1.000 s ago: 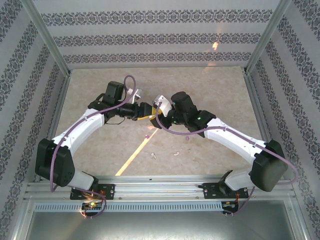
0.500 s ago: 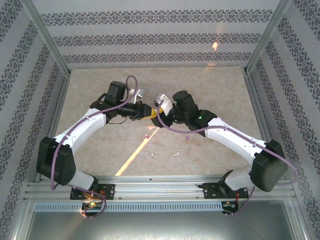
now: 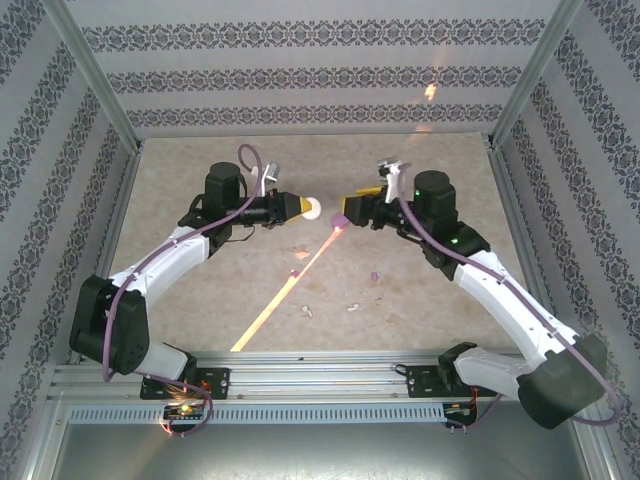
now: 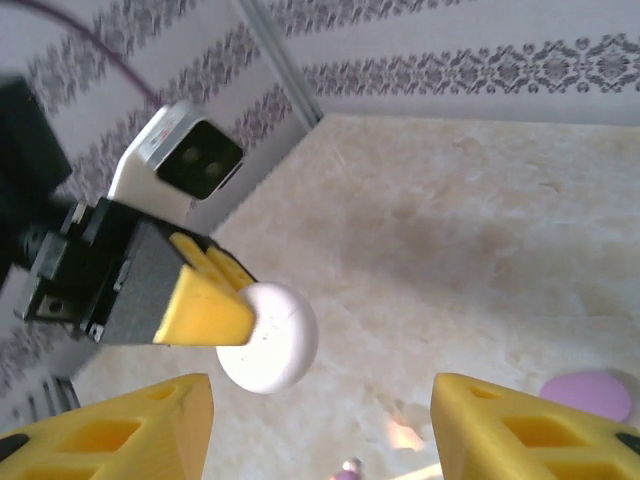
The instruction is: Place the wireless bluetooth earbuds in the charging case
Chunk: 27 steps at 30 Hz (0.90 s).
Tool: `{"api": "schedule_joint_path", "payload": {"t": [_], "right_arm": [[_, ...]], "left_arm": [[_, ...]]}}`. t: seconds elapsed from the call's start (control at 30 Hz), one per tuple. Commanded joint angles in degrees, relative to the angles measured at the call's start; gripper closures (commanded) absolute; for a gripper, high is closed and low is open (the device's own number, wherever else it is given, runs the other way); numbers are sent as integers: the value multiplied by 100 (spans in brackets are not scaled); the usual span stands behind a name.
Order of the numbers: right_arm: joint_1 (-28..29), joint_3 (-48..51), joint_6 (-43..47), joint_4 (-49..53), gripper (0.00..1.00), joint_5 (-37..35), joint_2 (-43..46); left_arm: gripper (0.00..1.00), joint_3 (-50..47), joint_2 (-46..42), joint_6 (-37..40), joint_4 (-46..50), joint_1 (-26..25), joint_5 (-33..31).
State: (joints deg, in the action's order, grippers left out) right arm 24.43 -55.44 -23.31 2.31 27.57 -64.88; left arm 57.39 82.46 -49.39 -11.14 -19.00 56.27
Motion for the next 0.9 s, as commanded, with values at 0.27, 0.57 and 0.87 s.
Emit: {"api": "schedule_joint_path", "payload": {"t": [0.27,0.57,0.87], "right_arm": [[-91,157,-2868,-1950,49,1344,-277],[-47,-15,-3633,-3073,54,1781,-853],[13,-471,-3896,-2111,45,1472,-866]], "left_arm": [[94,-50,-291,-848,-2538,37,169],[95,-89,-362,-1145,-3061,27,291],[96,38,-1184,1772,-431,-121,-470]]}}
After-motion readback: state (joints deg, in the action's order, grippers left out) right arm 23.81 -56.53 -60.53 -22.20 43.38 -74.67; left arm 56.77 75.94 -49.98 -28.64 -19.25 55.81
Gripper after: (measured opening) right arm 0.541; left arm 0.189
